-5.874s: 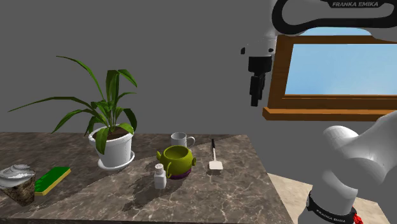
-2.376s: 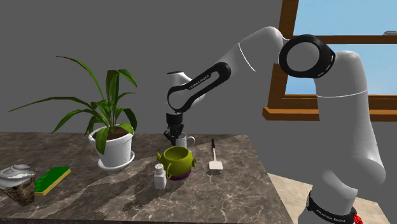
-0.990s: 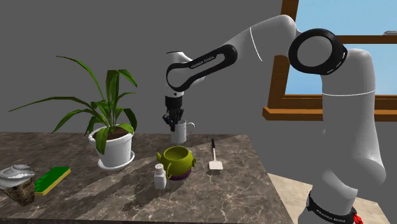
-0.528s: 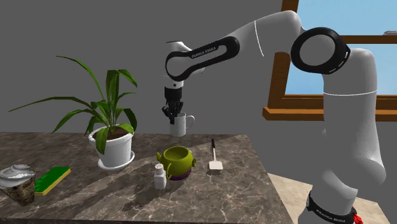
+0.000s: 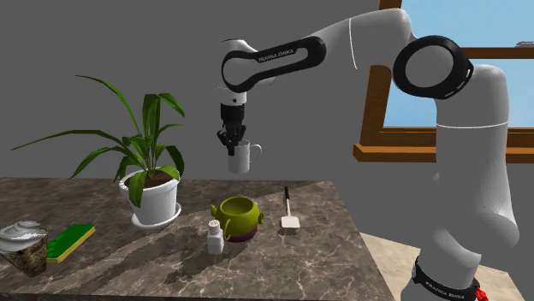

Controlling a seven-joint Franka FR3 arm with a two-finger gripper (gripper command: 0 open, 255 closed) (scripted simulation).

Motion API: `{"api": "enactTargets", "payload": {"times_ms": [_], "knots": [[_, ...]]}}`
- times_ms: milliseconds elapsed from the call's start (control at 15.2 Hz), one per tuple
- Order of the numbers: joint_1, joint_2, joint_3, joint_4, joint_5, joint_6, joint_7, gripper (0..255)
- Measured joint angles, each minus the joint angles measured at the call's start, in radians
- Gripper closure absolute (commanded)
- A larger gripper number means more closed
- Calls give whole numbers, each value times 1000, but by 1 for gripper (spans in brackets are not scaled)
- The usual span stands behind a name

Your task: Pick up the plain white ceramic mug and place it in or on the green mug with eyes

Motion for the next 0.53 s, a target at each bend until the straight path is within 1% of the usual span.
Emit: {"api": "enactTargets", "payload": {"times_ms": [132,198,528], "knots": [[1,-1,1,24,0,-26,2,255],[7,-14,4,16,-2,-30,11,255],[55,-115,38,-77,-14,-38,93,255]]}}
